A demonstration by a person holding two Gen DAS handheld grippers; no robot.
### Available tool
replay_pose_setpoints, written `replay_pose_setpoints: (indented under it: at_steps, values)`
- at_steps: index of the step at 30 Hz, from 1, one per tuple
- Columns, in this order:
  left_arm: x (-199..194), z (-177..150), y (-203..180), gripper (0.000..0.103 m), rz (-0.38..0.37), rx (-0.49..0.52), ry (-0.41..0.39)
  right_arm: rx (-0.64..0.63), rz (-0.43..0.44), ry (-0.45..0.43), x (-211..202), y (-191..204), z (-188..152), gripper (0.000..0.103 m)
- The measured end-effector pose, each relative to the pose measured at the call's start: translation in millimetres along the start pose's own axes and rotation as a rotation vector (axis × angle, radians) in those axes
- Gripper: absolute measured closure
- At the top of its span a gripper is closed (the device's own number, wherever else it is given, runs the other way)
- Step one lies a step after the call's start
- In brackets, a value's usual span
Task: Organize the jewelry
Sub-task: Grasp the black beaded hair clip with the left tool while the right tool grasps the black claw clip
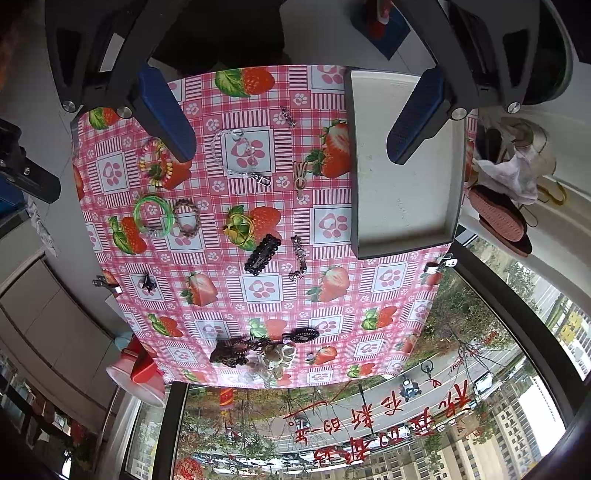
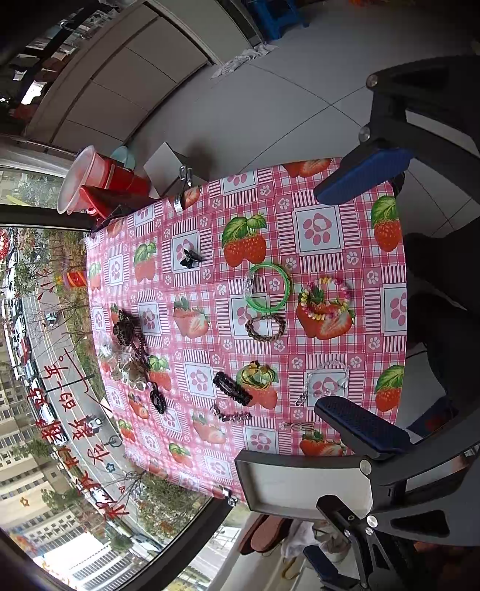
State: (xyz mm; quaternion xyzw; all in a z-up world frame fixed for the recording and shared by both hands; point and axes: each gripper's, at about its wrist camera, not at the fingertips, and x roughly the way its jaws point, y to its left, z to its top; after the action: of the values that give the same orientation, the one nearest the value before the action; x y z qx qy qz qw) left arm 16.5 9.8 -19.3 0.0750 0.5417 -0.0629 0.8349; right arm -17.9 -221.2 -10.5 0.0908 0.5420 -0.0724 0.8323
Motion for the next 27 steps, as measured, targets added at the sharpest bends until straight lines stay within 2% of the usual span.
replay_pose_setpoints:
  at_steps: [6,15,18,27]
  values:
    - [35.8,6.9,7.7,0.0,-0.053,0.022,0.068,0.062,0.01,0.057,25.4,-9.1,0.8,0.0]
    - [123.2,34.4,-11.6,0.0,-0.049,0.073,0.133,0.082,-0.017,0.18,98.4,-35.7,7.9,0.0]
    - [150.3,48.0,-20.8,0.0,-0.037,0.08,0.144,0.067,-0.024,0.2,131.9,-43.6,23.6,0.0]
    - [218.9,101.2,-35.5,0.002,-0.023,0.097,0.102,0.101,0.048,0.19,214.6,-66.1,99.0,0.0]
